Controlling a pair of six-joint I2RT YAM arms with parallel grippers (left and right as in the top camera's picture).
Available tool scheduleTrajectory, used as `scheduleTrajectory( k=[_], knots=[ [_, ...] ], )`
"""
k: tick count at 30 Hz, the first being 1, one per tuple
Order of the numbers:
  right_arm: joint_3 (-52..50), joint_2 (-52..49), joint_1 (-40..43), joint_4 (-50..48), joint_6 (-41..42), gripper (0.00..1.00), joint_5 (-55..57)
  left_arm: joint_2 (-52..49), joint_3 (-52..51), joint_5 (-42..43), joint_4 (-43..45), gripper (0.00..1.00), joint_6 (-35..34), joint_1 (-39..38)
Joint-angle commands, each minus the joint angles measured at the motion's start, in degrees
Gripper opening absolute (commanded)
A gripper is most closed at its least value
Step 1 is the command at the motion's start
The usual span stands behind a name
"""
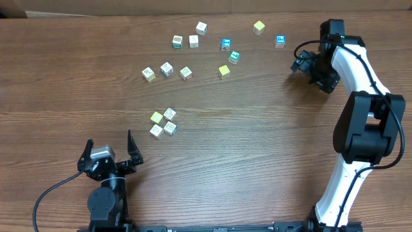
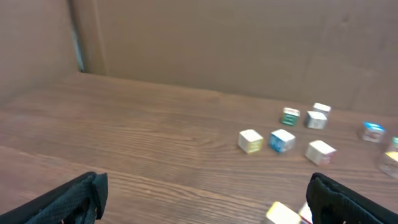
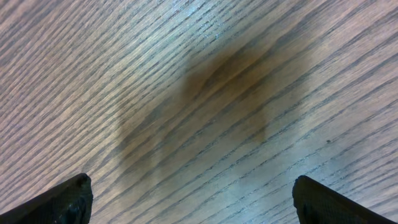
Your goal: Form a circle
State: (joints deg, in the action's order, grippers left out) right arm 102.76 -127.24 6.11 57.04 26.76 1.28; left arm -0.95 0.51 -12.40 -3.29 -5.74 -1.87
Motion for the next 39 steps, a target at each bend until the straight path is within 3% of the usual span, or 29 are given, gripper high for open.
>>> scheduleTrajectory(
  k=[1,39],
  knots=[
    [1.07,0.74,-0.02,-0.20,0.02,1.00,-0.09,0.81,-0.24,4.66,-0.46,1.00,0.81,-1.53],
    [1.07,0.74,-0.02,-0.17,0.02,1.00,-0.09,0.74,-0.24,6.47,-0.52,1.00,2.10,-1.53]
  ],
)
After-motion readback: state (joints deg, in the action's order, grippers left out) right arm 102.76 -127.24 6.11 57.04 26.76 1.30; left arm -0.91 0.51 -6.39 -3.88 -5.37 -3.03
